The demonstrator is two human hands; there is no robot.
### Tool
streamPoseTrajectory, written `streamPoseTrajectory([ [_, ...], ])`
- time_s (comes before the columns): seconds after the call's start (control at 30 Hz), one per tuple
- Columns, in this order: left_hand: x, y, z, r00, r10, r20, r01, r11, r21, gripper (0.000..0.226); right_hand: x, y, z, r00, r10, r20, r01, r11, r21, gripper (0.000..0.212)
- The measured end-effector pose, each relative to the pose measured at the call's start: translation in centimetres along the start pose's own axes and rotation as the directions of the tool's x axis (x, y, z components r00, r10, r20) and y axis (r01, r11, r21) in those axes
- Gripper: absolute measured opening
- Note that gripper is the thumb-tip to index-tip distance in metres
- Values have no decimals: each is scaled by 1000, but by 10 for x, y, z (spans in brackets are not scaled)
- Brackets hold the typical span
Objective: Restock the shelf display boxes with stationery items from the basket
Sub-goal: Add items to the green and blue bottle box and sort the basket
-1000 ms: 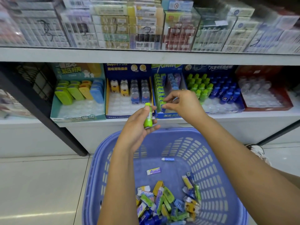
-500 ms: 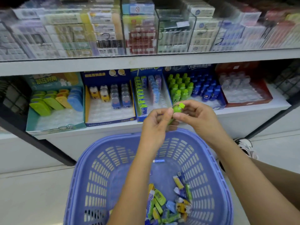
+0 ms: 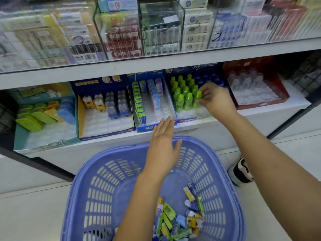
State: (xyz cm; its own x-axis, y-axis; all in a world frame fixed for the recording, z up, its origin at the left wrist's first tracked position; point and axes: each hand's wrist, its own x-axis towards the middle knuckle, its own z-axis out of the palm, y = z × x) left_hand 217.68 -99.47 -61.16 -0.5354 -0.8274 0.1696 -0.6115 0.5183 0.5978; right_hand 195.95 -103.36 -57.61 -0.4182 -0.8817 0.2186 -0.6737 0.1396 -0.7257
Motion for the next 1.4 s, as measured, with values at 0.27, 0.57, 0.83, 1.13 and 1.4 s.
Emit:
streamPoseTrajectory([
  [0.27, -2, 0, 0, 1000, -6, 16, 7, 997, -82, 60, 6, -1, -1, 995, 73, 74, -70, 996, -47, 28],
  [0.57, -33, -49, 34, 952, -247, 180, 278, 944, -175, 16, -84, -32, 14, 978, 29, 209, 30, 962, -272, 14],
  [0.83, -97, -145, 95, 713, -485, 506, 453, 870, 195, 54, -182, 63, 135, 361, 650, 669, 158, 664, -731, 41],
  [1.13, -111, -177, 134, 781, -501, 374, 447, 866, 225, 45, -213, 100, 172, 524, 641, 561, 68, 625, -778, 33],
  [1.4, -104, -181, 135, 710, -632, 312, 672, 740, -32, 23, -173, 47, 151, 481, 491, 726, -391, 862, -324, 30],
])
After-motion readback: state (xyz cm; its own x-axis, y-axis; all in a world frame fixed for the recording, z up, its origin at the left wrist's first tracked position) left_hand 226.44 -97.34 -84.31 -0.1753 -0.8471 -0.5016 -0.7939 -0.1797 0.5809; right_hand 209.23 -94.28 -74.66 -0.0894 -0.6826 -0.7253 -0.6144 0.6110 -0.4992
